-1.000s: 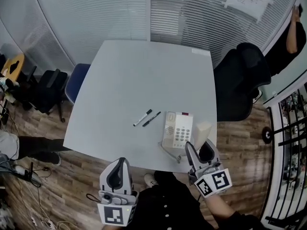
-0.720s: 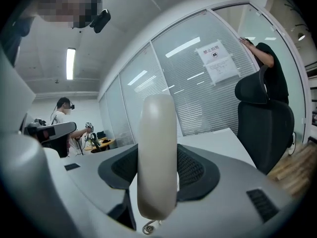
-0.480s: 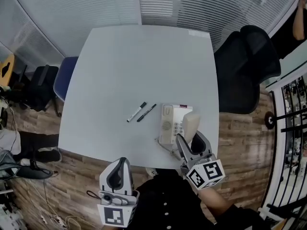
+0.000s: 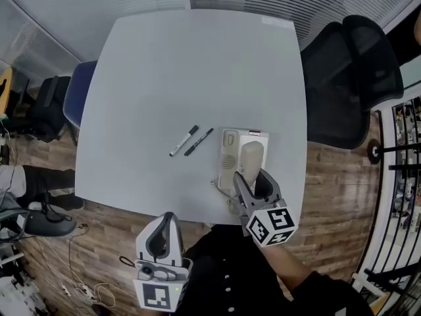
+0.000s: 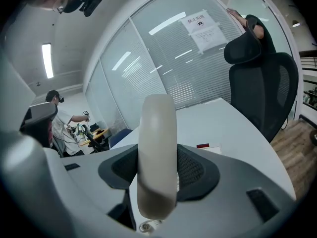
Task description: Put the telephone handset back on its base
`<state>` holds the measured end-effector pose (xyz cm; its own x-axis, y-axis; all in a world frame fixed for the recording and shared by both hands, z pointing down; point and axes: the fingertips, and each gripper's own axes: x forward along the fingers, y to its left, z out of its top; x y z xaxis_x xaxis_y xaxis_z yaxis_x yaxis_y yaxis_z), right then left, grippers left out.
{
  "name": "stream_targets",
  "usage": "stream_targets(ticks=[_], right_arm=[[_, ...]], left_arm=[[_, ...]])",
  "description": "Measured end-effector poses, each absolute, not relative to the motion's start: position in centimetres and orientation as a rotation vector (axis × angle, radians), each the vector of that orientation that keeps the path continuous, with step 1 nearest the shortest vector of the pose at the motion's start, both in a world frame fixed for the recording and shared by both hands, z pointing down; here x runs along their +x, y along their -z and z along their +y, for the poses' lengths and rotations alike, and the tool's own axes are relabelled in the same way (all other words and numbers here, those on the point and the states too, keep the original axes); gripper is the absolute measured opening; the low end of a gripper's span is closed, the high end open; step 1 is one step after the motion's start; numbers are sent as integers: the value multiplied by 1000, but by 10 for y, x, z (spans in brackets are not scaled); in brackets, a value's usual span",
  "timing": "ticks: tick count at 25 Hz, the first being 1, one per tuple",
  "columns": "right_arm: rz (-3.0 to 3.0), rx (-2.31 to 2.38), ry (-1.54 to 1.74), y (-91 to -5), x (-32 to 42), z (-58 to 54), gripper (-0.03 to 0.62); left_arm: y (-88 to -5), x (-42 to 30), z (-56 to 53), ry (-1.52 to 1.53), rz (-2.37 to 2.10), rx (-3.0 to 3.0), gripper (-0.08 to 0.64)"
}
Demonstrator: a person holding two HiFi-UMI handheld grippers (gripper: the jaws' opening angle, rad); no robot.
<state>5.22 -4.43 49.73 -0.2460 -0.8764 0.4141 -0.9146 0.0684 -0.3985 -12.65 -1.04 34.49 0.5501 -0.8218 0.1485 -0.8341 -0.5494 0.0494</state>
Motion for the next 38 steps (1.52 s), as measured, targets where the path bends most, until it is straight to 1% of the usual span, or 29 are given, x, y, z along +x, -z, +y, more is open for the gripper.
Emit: stream_targets(ticks=[10,17,32,38], right_arm=[[-2100,1872,-1073,-551,43,-56,229],[-2015,1875,-1119,-577,39,-66,229],[-1862,1929,-1125,-594,29,-81,229],[-1843,1907,-1176,-600,33,-76,229]], left_arm=[[-361,-121,-19,-226,-1411,2615,14],[-371,-112,-23,-247,-1385,2610,14],[-385,-101,-38,-293,-1331,2614,15],[-380,-90,-55,-295,-1324,2638,14]])
